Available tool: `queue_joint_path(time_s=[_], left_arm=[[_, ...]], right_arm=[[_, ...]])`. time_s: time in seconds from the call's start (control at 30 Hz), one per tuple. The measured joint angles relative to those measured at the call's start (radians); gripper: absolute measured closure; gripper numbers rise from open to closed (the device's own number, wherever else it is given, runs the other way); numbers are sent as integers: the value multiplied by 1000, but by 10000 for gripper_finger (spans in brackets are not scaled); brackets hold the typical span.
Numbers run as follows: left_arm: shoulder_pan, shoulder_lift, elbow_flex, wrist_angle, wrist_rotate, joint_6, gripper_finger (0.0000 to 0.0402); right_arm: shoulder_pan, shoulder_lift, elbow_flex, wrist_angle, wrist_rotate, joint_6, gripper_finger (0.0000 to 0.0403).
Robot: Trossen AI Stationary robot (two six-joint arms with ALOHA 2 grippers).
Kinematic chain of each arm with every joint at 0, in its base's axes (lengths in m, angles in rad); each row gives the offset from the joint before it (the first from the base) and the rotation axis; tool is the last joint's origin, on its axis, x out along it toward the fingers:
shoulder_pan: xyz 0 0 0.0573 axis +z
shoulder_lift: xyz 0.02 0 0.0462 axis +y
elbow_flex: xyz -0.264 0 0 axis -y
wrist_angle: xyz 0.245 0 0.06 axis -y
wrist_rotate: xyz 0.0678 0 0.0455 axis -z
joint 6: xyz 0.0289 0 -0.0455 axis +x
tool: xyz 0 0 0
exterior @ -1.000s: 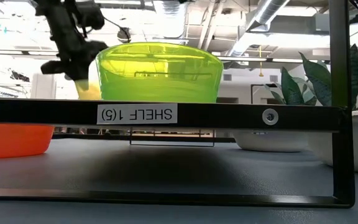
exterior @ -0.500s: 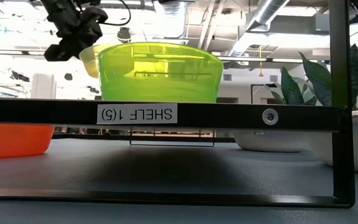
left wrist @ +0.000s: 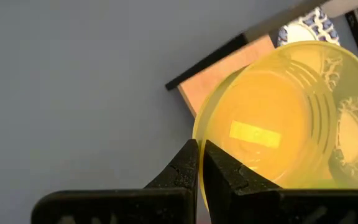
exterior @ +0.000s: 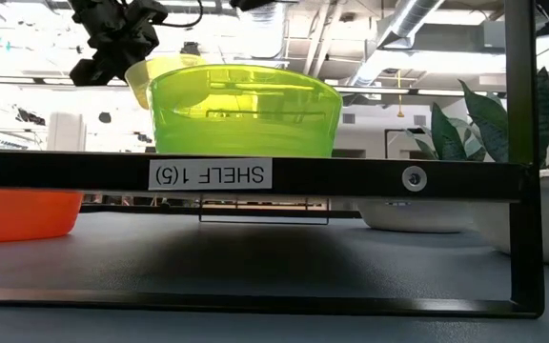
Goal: Place and stack bowls onto a shelf
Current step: Stack the yellow bowl on top of the green bowl on the shelf
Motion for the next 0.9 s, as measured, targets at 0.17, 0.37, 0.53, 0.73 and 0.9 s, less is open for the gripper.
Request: queue_joint_path(time_s=[0.17, 0.37, 0.53, 0.73, 0.9], left_arm=[[-45, 14, 0, 0, 10, -13, 401], [-129, 67, 0, 9, 11, -51, 401], [-206, 102, 0, 43, 5, -87, 401], [-264, 110, 0, 32, -22, -133, 401], [-273, 110, 0, 37, 0, -134, 401]], right_arm=[[59, 14, 1, 43, -2, 5, 241], [75, 59, 1, 35, 14, 40, 190], [89, 114, -1, 14, 16, 57, 176], [104, 112, 1, 14, 15, 41, 179], [105, 114, -1, 3, -21, 27, 185]])
